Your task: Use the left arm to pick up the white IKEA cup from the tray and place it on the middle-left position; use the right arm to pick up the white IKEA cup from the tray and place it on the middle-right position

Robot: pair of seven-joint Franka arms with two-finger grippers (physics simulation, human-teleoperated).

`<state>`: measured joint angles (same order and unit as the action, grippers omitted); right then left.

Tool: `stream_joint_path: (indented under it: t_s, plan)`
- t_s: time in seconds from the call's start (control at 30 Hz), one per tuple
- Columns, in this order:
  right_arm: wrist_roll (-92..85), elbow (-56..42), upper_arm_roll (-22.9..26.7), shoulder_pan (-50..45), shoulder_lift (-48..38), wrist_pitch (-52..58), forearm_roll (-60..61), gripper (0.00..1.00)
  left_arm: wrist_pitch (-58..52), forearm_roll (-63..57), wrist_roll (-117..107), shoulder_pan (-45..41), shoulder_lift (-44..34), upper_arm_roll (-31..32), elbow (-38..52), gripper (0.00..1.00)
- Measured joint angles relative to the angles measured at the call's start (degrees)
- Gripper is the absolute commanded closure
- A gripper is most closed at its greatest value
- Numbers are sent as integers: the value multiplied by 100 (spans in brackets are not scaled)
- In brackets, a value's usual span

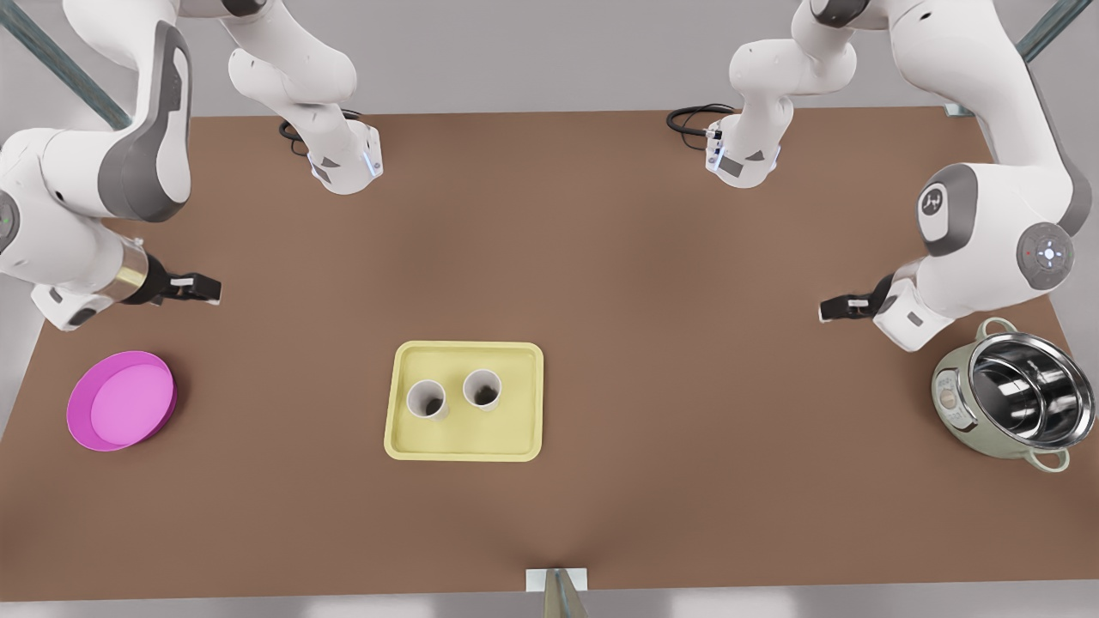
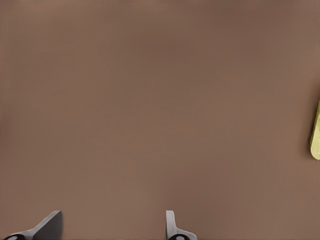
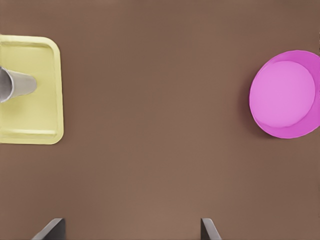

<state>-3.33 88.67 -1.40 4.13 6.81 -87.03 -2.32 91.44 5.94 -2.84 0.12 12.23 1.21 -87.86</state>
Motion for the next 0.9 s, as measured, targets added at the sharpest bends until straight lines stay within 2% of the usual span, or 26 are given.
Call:
stream_joint_path:
  t_s: [0.2,0.33,0.47,0.67,0.8,0.9]
  plan:
    - [-117,53,-154,84,129,-608,10,0,374,-104,-199,-101,-46,174,141,0]
    - [-131,187,-432,-248,604,-1054,15,0,322,-229,-333,-418,-95,282,159,0]
    - [-124,276,-502,-502,1200,-1576,128,0,367,-277,-447,-481,-63,303,165,0]
    - [-14,282,-518,-1036,2347,-2597,224,0,746,-423,-964,-1795,1173,301,894,0]
    - [120,257,-557,-1338,2638,-3171,213,0,1164,-624,-1555,-2555,2153,292,1710,0]
    - [225,219,-651,-1455,2797,-3496,217,0,1484,-892,-2085,-3165,2595,283,1959,0]
